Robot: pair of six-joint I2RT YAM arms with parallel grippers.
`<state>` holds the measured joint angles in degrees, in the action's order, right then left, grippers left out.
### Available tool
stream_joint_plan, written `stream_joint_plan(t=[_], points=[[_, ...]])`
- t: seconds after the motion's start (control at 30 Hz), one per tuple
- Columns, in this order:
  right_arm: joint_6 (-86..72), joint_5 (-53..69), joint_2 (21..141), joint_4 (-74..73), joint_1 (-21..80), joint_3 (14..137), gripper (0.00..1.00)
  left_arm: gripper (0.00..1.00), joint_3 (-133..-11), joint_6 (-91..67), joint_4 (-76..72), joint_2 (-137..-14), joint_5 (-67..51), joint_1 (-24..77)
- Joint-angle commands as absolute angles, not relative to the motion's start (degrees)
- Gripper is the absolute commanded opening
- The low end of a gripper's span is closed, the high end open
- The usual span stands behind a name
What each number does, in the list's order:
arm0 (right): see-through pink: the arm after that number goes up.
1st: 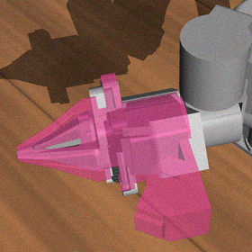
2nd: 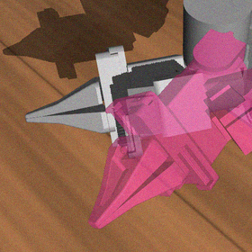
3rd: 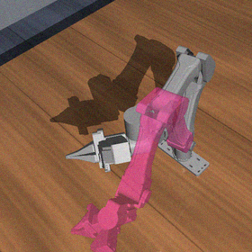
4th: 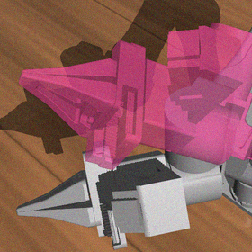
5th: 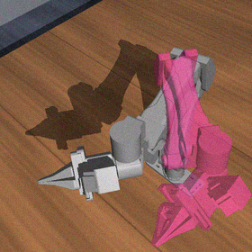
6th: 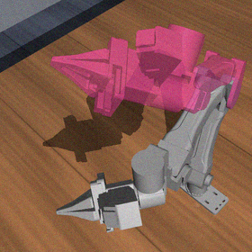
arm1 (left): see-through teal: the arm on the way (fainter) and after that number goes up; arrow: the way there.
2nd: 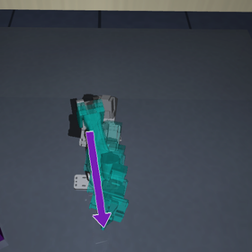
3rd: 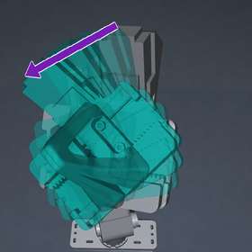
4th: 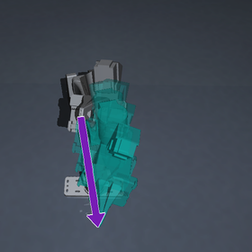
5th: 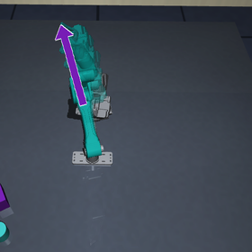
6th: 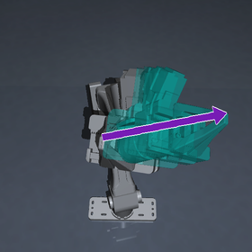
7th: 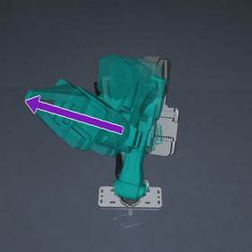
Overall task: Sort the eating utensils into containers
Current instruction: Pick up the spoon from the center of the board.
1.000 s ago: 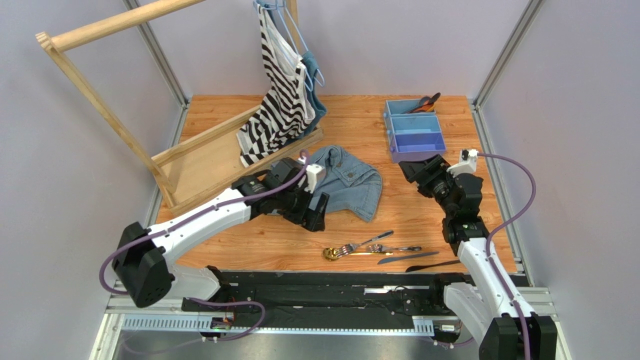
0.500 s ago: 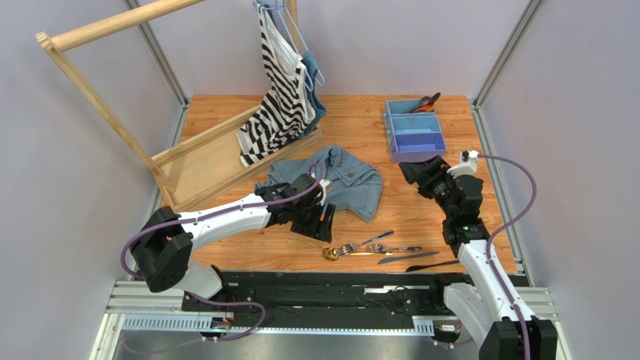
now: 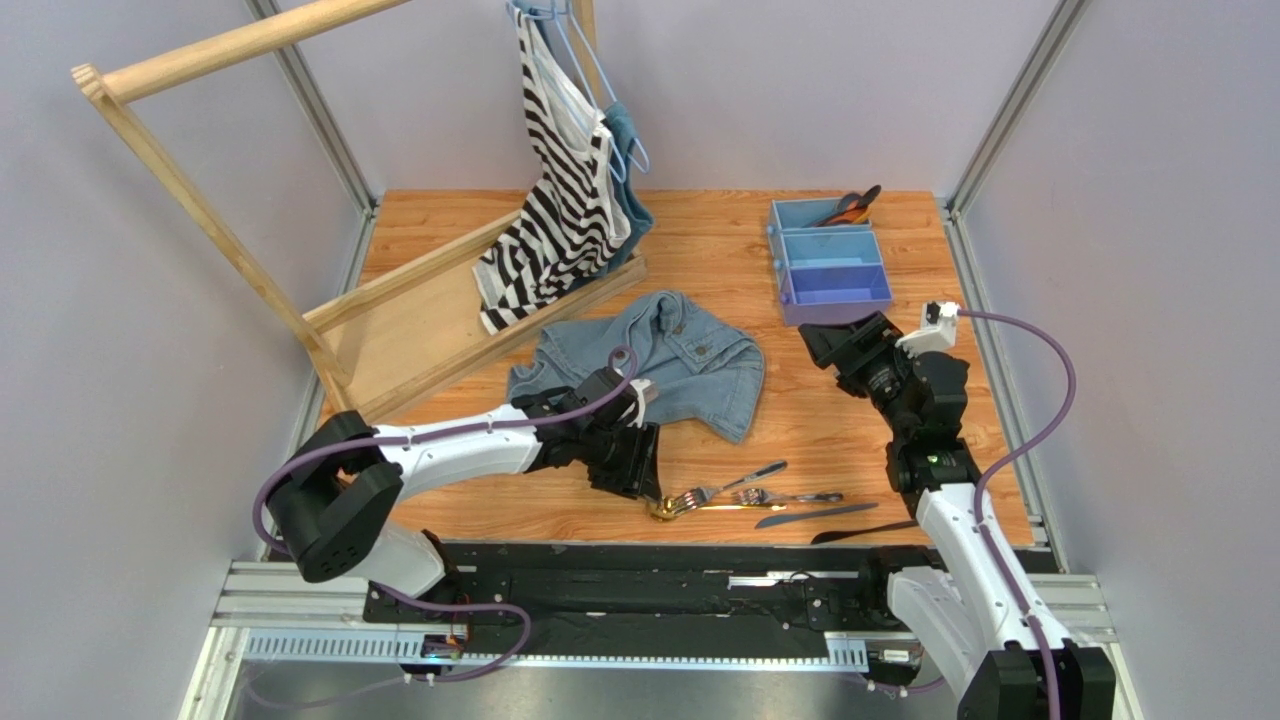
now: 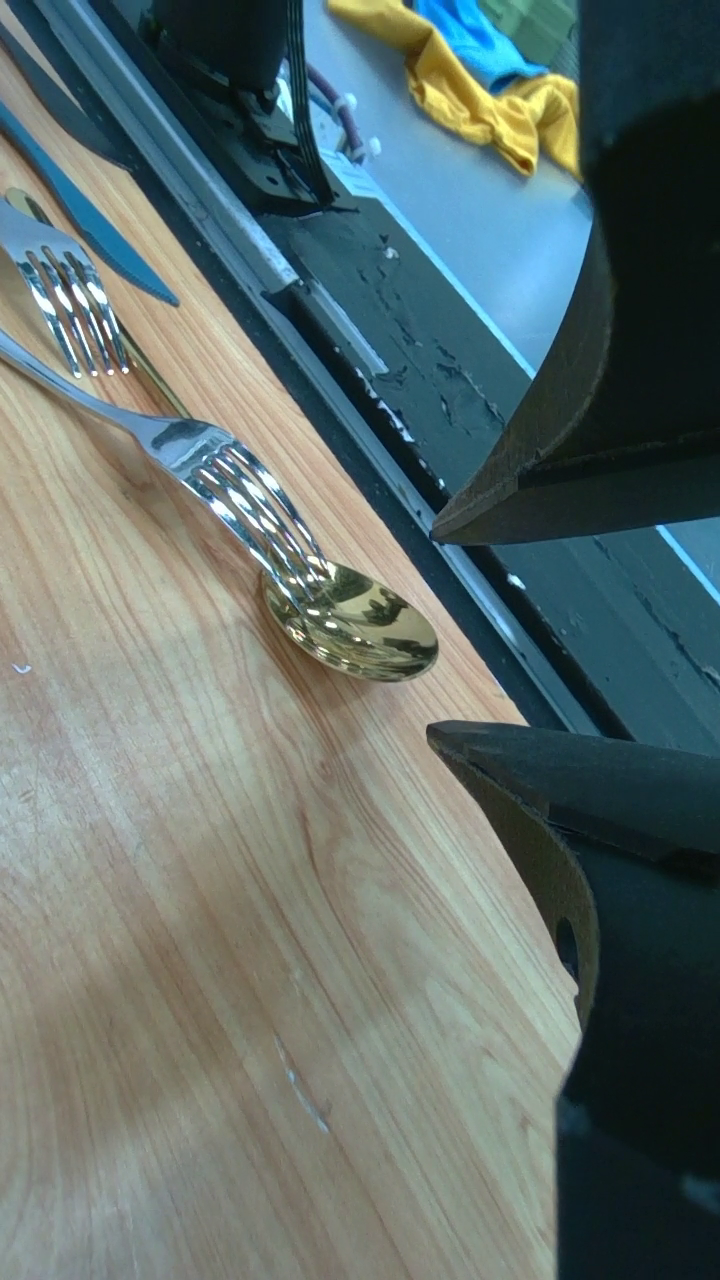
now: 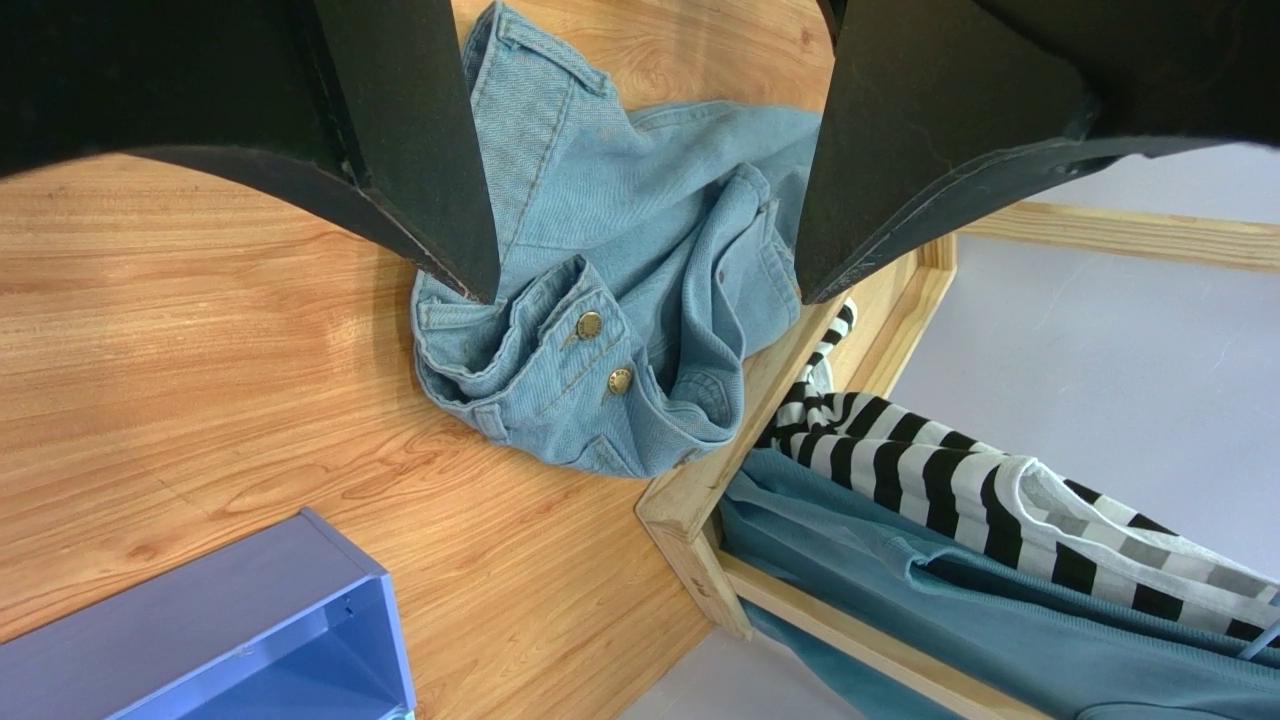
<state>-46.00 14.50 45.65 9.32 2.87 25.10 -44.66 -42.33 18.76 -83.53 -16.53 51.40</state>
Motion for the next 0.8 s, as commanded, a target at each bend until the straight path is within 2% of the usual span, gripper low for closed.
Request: stream_joint_plan(t=[0.0, 0.27, 0.6, 0.67, 0.77], points=[[-45.62, 14.5, 45.35, 10.46, 2.9, 24.96, 0.76, 0.53, -43.42, -44.47, 13.8, -84.46, -18.63, 51.59], [-45.7, 14.5, 45.09, 10.98, 2.9, 24.44, 0.77, 0.49, -42.37, -44.74, 11.25, -87.36, -18.72, 51.68], [-45.44, 14.86, 45.53, 10.99, 2.9, 24.35, 0.77, 0.36, -42.1, -45.79, 6.86, -90.7, -20.39, 51.85], [-45.27, 14.85, 45.61, 10.55, 2.9, 24.7, 0.77, 0.32, -42.1, -45.62, 6.68, -90.79, -20.57, 51.77], [-45.0, 14.77, 45.26, 10.02, 2.99, 25.05, 0.77, 0.16, -42.36, -45.35, 7.82, -90.09, -19.6, 51.77]])
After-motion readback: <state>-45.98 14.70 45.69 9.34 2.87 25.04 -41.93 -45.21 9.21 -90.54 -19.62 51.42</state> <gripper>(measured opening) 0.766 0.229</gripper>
